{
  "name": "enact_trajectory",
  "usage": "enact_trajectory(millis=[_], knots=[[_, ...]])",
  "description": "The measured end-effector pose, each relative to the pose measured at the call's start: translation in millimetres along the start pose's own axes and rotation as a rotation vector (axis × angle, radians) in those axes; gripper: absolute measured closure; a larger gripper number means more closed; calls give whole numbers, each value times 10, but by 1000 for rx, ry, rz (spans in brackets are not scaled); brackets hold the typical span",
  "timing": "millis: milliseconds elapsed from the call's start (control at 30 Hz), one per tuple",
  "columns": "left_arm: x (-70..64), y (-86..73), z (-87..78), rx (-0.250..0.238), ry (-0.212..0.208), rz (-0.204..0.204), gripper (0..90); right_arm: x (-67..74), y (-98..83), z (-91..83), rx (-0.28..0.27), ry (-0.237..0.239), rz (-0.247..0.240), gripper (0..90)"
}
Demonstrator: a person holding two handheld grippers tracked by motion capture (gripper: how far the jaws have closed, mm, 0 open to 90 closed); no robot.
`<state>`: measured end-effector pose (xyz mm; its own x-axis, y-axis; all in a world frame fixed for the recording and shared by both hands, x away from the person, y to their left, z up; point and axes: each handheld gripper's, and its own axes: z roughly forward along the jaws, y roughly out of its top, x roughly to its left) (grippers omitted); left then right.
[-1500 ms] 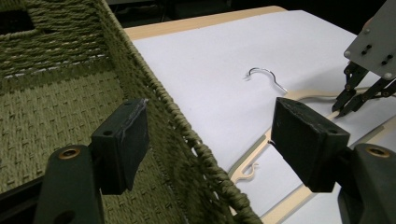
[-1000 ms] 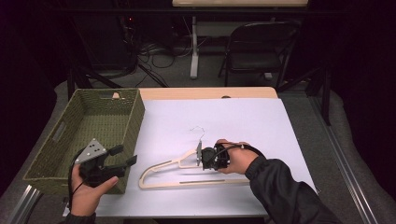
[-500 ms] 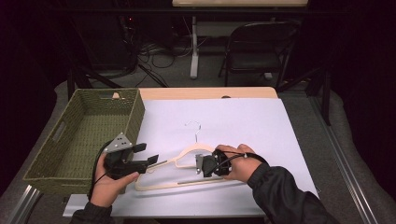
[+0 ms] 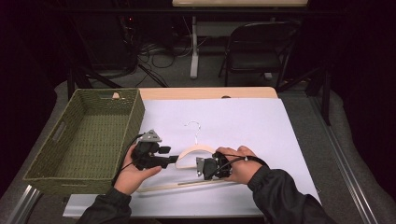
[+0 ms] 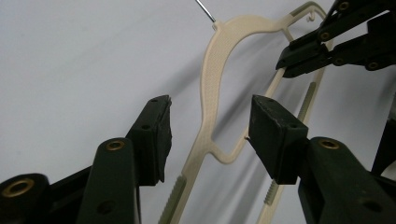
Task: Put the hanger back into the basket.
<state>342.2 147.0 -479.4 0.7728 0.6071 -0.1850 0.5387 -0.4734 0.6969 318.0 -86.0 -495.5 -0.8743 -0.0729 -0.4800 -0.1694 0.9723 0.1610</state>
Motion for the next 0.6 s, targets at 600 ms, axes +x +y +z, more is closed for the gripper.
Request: enact_trajectory(millis=[600], knots=[[45,34,439,168,-38,-7,740,26,19,24,1,1,-24,852]])
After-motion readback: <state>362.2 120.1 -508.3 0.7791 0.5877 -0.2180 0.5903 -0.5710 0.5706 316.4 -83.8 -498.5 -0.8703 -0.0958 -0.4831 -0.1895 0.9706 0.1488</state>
